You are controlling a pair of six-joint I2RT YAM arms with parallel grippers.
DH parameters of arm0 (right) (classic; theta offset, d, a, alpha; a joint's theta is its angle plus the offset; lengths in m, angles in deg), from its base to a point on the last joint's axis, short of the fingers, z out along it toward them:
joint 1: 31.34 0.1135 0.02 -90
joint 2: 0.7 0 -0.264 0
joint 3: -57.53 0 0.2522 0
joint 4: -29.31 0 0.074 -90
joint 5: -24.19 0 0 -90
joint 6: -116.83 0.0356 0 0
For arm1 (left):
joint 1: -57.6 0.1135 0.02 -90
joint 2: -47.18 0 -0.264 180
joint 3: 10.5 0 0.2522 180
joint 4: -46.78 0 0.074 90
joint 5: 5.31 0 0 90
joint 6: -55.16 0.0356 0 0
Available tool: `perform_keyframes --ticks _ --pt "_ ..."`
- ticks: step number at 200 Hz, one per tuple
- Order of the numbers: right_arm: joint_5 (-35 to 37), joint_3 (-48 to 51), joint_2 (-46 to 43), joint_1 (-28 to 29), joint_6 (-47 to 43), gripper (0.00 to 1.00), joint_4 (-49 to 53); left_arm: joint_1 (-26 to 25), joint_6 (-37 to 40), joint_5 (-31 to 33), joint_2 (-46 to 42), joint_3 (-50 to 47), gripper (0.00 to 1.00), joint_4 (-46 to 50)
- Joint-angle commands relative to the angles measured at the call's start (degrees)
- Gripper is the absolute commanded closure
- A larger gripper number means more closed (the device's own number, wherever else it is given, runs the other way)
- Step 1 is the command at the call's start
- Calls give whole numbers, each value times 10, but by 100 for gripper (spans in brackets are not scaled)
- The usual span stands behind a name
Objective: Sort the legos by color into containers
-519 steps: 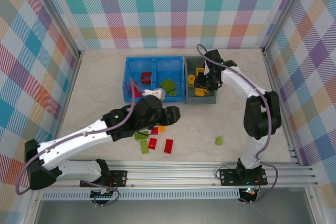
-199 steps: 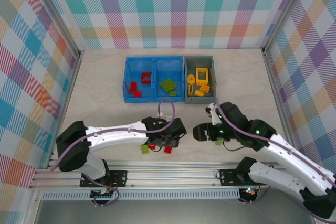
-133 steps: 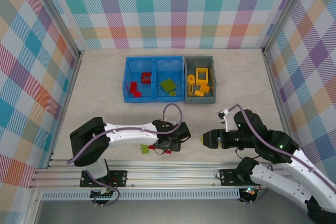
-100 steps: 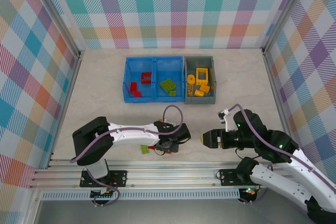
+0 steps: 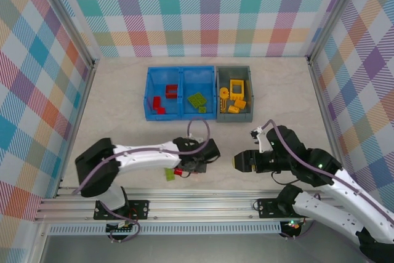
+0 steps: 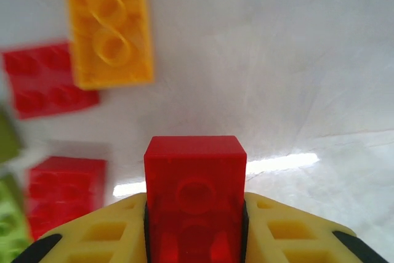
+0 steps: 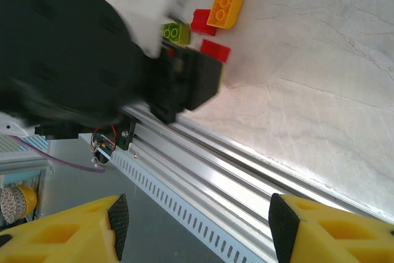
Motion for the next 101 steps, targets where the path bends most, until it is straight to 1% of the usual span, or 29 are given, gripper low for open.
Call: perform_keyframes --ticks 1,18,28,42,56,67,79,90,101 --pt "-12 -27 50 11 -34 37 -58 73 58 20 -88 41 66 65" --pt "9 -56 107 37 -58 38 -101 162 111 -10 -123 55 66 78" --pt "28 -77 140 62 -74 38 -134 220 146 -40 -129 69 66 80" --pt "71 -103 188 102 -93 38 -187 296 190 -86 -119 88 66 65" --pt "130 -123 228 144 -109 39 -251 357 224 -127 -88 112 66 49" --pt "194 -137 261 178 -124 38 -298 395 243 -157 -50 139 66 36" --pt "259 -152 299 204 -139 37 -339 424 259 -178 -7 169 66 25" --pt "300 -161 331 216 -150 37 -379 445 266 -193 31 196 66 14" --pt "318 -169 360 222 -159 36 -419 463 272 -207 68 218 66 3"
